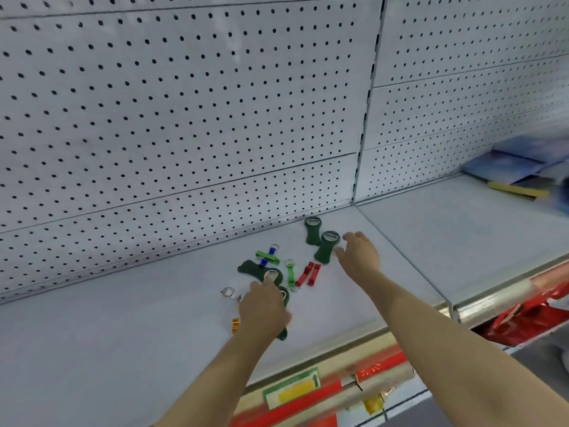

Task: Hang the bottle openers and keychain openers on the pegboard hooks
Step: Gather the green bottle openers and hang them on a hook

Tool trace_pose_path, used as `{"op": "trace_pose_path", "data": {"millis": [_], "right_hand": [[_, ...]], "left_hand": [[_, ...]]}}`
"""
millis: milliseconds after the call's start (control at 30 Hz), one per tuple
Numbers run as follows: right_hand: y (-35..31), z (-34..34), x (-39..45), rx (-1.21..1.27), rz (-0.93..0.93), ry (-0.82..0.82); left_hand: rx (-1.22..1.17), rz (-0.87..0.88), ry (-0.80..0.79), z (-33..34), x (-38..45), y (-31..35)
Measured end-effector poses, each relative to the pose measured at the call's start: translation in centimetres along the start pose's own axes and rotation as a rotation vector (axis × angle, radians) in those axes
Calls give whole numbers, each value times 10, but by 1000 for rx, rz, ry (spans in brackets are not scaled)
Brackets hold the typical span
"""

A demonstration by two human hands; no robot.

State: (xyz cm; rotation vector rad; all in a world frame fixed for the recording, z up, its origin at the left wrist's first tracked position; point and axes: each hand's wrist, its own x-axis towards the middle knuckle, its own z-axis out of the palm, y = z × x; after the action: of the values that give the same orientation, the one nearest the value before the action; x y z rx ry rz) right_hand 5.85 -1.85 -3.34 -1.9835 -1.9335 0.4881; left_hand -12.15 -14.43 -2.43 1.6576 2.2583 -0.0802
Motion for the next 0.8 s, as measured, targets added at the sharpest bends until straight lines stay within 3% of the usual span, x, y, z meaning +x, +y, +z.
{"op": "trace_pose_path", "data": {"millis": [233, 433, 633, 800], "right_hand": [[-13, 13, 51, -135, 59, -182], [-24, 10, 63, 22, 193, -262], [-15, 9, 45, 444, 139, -66], [-49, -12, 7, 717, 3, -26]], "left_hand": [[21, -66, -75, 0, 0, 3], [-164, -59, 25, 0, -5, -8], [-732, 29, 226, -15, -13, -28], [-1181, 42, 321, -40, -30, -50]]}}
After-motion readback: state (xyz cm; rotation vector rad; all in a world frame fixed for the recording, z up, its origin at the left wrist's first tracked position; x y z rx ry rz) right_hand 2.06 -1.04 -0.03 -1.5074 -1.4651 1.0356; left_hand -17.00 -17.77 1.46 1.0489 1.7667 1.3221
